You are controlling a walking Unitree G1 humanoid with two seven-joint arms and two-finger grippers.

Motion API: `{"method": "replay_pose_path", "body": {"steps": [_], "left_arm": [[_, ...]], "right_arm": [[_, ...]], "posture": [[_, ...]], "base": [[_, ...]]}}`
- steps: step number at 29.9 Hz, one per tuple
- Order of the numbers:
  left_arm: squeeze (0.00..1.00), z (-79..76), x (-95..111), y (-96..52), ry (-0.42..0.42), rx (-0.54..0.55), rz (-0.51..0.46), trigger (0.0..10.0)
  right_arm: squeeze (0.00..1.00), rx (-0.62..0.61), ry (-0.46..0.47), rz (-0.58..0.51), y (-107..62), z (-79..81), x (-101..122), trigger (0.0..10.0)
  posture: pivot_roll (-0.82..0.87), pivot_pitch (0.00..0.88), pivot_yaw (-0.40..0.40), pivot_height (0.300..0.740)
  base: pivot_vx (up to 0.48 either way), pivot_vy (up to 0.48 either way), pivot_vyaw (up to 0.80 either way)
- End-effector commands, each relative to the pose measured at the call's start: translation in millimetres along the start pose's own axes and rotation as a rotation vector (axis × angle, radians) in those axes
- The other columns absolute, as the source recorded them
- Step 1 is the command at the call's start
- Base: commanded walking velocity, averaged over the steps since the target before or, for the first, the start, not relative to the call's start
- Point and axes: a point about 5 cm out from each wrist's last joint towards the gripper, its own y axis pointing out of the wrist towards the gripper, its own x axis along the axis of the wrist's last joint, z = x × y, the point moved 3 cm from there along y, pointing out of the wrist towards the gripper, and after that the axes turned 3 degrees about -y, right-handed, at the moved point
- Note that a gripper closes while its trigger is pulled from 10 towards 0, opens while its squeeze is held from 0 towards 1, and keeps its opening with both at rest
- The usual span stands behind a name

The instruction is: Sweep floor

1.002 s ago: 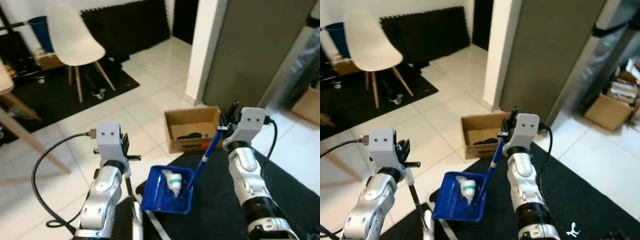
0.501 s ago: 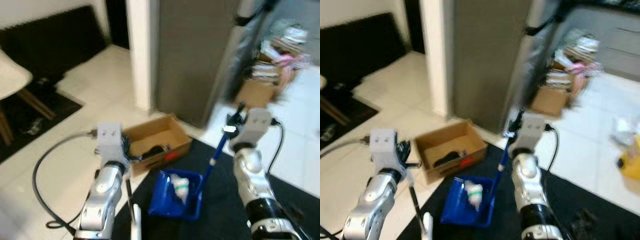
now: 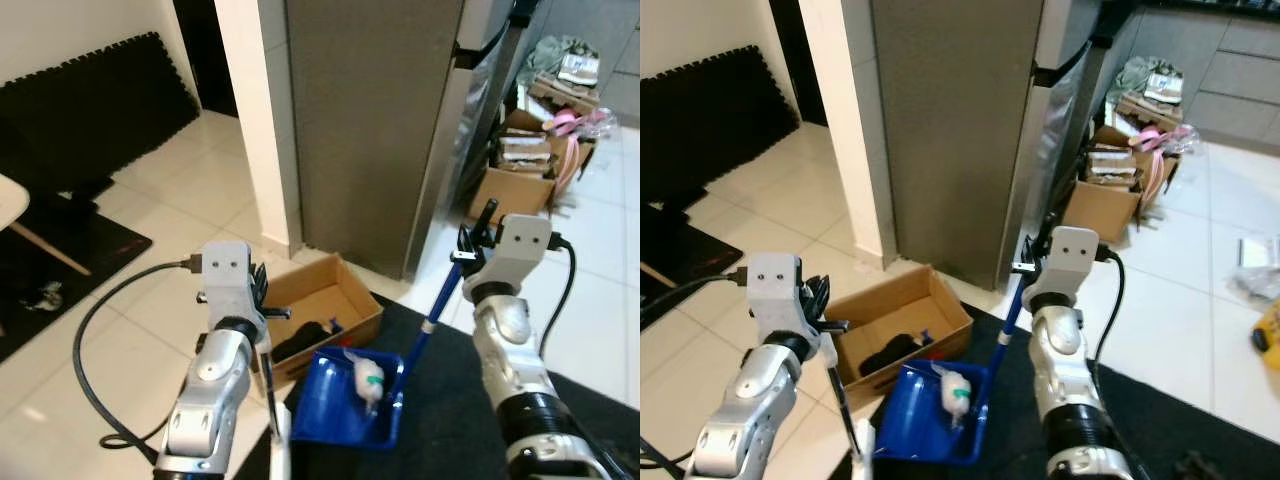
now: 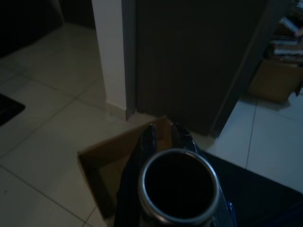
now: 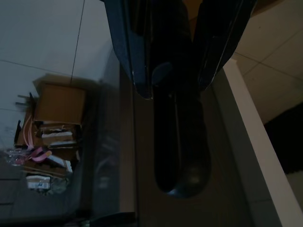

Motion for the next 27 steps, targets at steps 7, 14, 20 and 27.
{"method": "replay_pose_path", "body": {"steps": [7, 14, 20, 27], "left_arm": [[0.00, 0.0, 3.1, -0.6, 0.025, -0.004, -0.008, 10.0], [0.00, -5.4, -1.8, -2.0, 0.038, -0.040, 0.013, 10.0], [0.00, -4.7, -2.1, -1.8, 0.036, -0.040, 0.014, 10.0], [0.00, -3.8, -2.3, -1.7, 0.039, -0.042, 0.018, 10.0]], "right_arm": [[0.00, -0.014, 0.014, -0.055, 4.0, -3.5, 12.6, 10.0], [0.00, -0.047, -0.074, -0.139, 17.0, -35.0, 47.6, 10.0], [0.00, -0.015, -0.161, -0.111, 15.6, -47.4, 45.6, 10.0], [0.00, -0.070, -0.186, -0.129, 15.4, -79.4, 58.6, 10.0]], "posture": [[0.05, 0.069, 0.022, 0.740], [0.05, 0.060, 0.024, 0.740], [0.05, 0.060, 0.024, 0.740], [0.05, 0.063, 0.040, 0.740]], "base": [[0.202, 0.000, 0.00], [0.000, 0.000, 0.00], [0.000, 0.000, 0.00], [0.000, 0.000, 0.00]]}}
